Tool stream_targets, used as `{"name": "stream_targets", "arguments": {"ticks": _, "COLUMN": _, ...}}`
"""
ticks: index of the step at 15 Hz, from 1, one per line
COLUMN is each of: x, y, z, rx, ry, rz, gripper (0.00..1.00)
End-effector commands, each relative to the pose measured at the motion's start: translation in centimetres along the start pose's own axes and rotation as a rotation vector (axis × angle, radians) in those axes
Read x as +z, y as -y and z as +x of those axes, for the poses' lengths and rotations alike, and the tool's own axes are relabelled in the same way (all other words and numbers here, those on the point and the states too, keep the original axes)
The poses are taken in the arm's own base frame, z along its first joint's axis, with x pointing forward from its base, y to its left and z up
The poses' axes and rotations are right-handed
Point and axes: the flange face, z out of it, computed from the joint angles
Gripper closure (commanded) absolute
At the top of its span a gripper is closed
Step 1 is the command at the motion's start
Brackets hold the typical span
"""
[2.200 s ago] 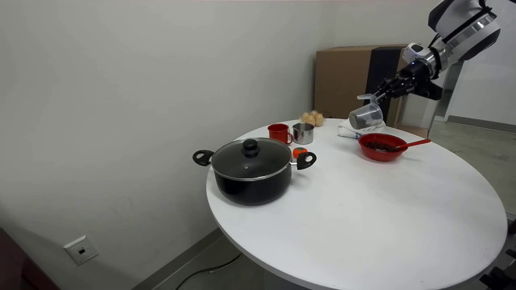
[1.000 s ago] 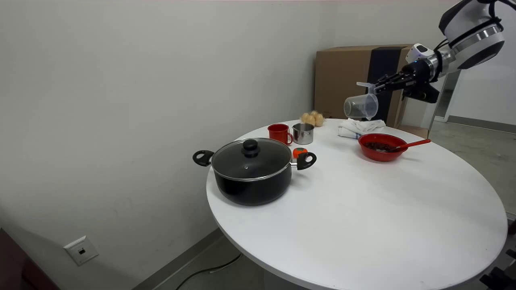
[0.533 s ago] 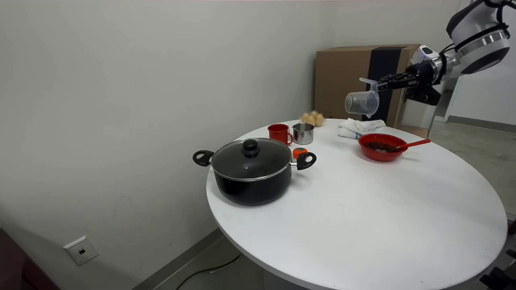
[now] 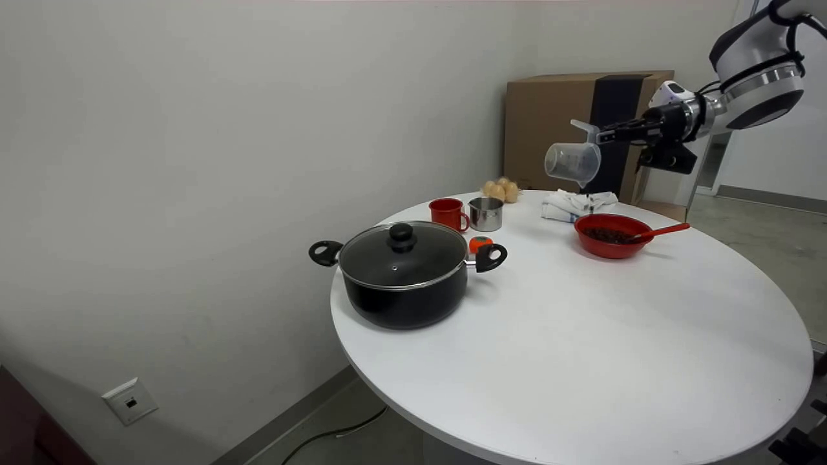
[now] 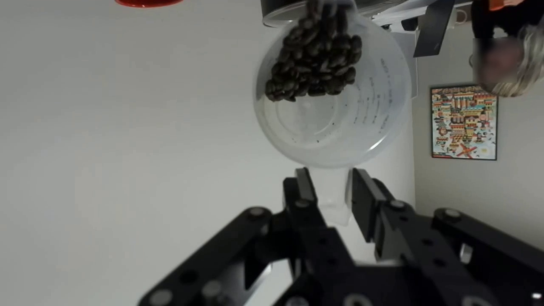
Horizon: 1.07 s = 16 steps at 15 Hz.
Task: Pour the contents of the jug into the red bowl
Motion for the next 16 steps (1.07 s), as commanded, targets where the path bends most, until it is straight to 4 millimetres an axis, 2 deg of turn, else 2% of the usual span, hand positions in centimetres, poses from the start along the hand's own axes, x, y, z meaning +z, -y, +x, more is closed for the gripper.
{"name": "stream_targets", "arguments": {"ticks": 1, "x": -0.1, "y": -0.5, "z": 0.4, "rx": 0.014, "ry": -0.048, "rz": 0.017, "gripper": 0.93}}
{"name": "stream_targets", "arguments": {"ticks": 7, "x": -0.9, "y": -0.4, "z": 0.1, "rx": 0.04, "ry": -0.042, "rz": 0.008, "gripper": 0.93}}
{"name": "stream_targets", "arguments": {"ticks": 14, "x": -5.6, "y": 0.9, "z": -0.3, "rx": 0.053, "ry": -0.032, "rz": -0.063, "gripper": 0.93}}
{"name": "stream_targets", "arguments": {"ticks": 16, "x": -6.4, "y": 1.2, "z": -0.3, "rx": 0.047, "ry": -0.046, "rz": -0.074, "gripper": 0.93}}
